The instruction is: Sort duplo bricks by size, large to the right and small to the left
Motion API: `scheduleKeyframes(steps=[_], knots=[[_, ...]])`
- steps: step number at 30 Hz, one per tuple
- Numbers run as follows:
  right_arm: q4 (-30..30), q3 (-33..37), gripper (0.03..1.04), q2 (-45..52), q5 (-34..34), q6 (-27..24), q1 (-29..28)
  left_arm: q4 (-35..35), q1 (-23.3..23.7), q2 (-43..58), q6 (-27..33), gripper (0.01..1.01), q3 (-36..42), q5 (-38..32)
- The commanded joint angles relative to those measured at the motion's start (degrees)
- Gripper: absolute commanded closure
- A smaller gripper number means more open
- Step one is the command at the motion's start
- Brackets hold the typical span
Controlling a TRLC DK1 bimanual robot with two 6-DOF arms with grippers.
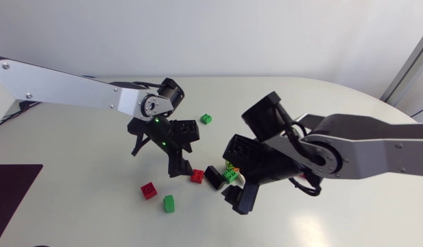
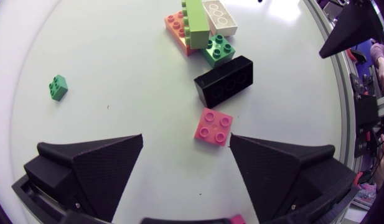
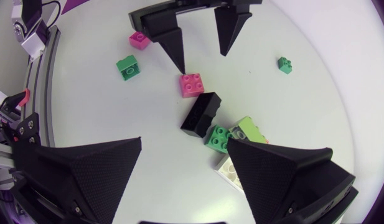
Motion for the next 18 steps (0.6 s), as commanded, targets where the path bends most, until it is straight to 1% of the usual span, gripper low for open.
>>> scheduleKeyframes(steps=[1,3,5,7,8,10,12,14,16,17,18], knots=[[0.67,-2.15,0.07,-1.82,-0.6,-0.69,-1.84,-0.5,-0.97,2.93,0.5,0.07,2.73,-1.08],[0.93,-2.68,0.07,-3.14,-1.22,-0.78,-3.6,-1.56,-1.5,4.16,0.85,0.07,3.96,-1.44],[1.02,-3.03,0.07,-4.46,-1.48,-0.78,-5.1,-2.09,-2.2,4.78,1.11,0.097,4.23,-1.61],[1.2,-3.64,0.07,-5.16,-1.74,-0.78,-5.97,-2.35,-2.64,5.39,1.46,0.107,4.14,-1.79],[1.37,-3.99,0.07,-5.25,-1.74,-0.87,-6.24,-2.61,-2.9,5.66,1.55,0.131,4.23,-1.88],[2.25,-4.61,0.07,-4.98,-1.74,-0.95,-6.77,-3.32,-3.08,5.74,2.08,0.134,4.14,-1.88],[3.13,-4.61,0.07,-3.84,-1.48,-0.95,-7.64,-3.84,-3.34,5.57,2.52,0.136,3.79,-1.88],[4.18,-3.56,0.07,-1.56,-1.48,-0.95,-9.49,-4.55,-3.52,5.57,3.05,0.18,3.43,-1.88],[4.8,-1.8,0.07,1.34,-1.48,-1.74,-11.25,-4.64,-3.61,5.57,3.05,0.195,2.99,-1.88],[5.33,-0.74,0.07,3.01,-1.57,-2.36,-11.95,-4.55,-3.69,5.48,3.13,0.252,2.64,-1.88],[5.77,0.31,0.07,4.6,-1.48,-2.71,-12.48,-4.55,-3.78,5.3,3.31,0.343,2.29,-1.79]])
